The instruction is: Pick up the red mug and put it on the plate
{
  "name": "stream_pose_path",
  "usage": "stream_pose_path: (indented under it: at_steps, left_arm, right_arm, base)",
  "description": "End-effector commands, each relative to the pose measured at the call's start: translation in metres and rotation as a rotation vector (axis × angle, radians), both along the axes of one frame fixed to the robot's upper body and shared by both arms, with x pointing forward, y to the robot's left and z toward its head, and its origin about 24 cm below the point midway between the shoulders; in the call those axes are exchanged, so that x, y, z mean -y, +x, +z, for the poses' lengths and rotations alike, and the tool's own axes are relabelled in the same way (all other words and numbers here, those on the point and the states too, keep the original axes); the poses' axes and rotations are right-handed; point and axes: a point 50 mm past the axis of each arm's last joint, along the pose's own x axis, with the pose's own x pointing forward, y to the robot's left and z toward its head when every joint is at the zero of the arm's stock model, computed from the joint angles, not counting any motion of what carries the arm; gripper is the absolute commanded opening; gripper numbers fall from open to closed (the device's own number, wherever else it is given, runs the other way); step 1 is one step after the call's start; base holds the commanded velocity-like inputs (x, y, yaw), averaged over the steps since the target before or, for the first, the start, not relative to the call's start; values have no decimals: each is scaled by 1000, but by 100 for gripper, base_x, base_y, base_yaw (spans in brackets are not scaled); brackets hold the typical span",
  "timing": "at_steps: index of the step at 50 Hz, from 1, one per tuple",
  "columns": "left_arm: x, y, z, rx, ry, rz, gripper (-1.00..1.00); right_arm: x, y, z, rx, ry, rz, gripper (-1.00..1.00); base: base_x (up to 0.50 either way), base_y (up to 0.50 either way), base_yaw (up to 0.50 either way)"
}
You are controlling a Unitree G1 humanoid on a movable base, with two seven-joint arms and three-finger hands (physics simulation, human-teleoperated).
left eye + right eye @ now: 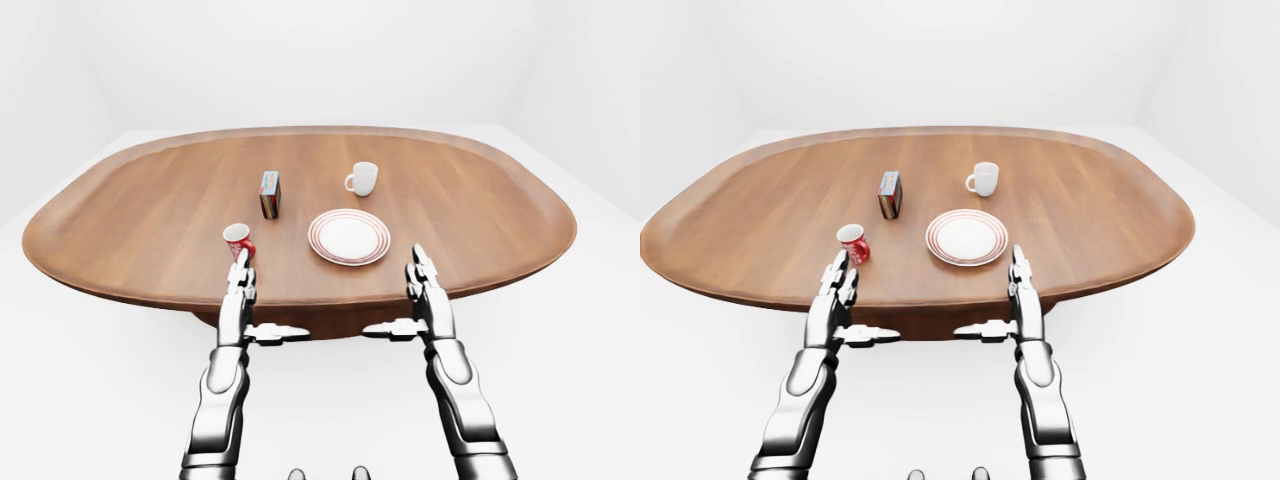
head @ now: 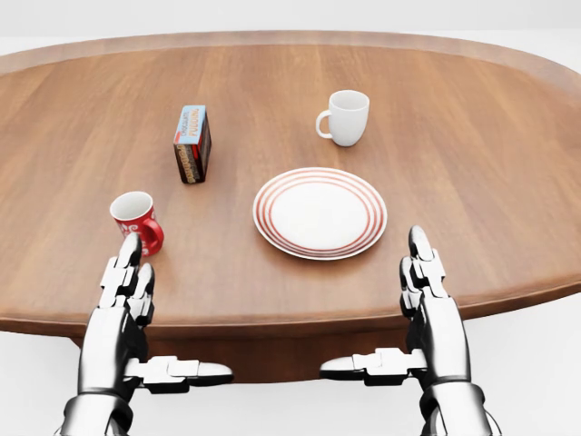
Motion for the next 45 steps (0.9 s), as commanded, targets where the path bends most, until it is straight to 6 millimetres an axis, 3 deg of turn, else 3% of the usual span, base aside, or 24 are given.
stream_pose_path:
  at_steps: [1,10,12,16,18,21,25,39,45]
  left_arm:
    - [-7,-1,1,6,-28,-19,100]
    - [-6,-2,12,29,-45,-36,100]
    - [-7,-2,45,142,-62,-33,100]
    - [-21,-19,147,600,-236,8,100]
    - [-28,-29,183,767,-285,29,100]
    - [-31,-31,195,813,-327,34,100]
    - [-29,-25,182,745,-318,37,100]
    - [-31,-19,180,725,-325,53,100]
    - [-33,-18,182,730,-331,56,100]
  right_arm:
    - [6,-2,2,1,-3,-9,100]
    - [8,-1,14,19,2,-11,100]
    - [7,0,46,148,2,-5,100]
    - [10,-12,125,498,60,-14,100]
    - [13,-24,162,677,104,-13,100]
    - [14,-27,169,710,120,5,100]
    - [15,-29,168,707,124,2,100]
    - [17,-30,165,693,107,-13,100]
    - [17,-30,166,696,102,-12,100]
  base:
    - [0,0,0]
    - [0,0,0]
    - [0,0,0]
    - [0,0,0]
    - [0,0,0]
    - [0,0,0]
    - [0,0,0]
    - [0,0,0]
    - [0,42,0]
